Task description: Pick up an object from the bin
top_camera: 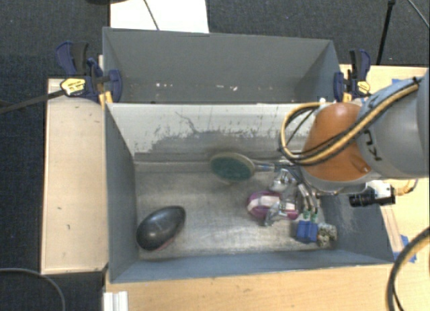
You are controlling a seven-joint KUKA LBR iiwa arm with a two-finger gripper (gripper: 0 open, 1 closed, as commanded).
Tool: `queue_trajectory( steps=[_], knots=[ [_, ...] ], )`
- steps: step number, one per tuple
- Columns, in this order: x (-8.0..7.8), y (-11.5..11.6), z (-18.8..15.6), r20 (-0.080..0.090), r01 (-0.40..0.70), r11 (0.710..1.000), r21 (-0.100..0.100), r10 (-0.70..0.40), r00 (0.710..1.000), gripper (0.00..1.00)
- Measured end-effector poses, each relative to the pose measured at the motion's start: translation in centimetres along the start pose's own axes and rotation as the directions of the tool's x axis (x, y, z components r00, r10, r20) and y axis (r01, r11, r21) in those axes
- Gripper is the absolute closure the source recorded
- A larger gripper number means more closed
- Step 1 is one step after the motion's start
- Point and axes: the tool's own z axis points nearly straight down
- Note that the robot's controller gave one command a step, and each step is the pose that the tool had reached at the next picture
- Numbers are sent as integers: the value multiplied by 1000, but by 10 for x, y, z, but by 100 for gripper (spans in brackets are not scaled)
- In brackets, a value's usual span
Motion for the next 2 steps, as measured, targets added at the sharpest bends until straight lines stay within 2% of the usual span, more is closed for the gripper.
queue_trajectory(
  steps=[1, 2],
  knots=[
    [-3, 1, -78, -5, 4, 1000, 2, -4, 1000, 100],
    [-4, 1, -103, -9, 9, 1000, 2, -9, 1000, 100]
  ],
)
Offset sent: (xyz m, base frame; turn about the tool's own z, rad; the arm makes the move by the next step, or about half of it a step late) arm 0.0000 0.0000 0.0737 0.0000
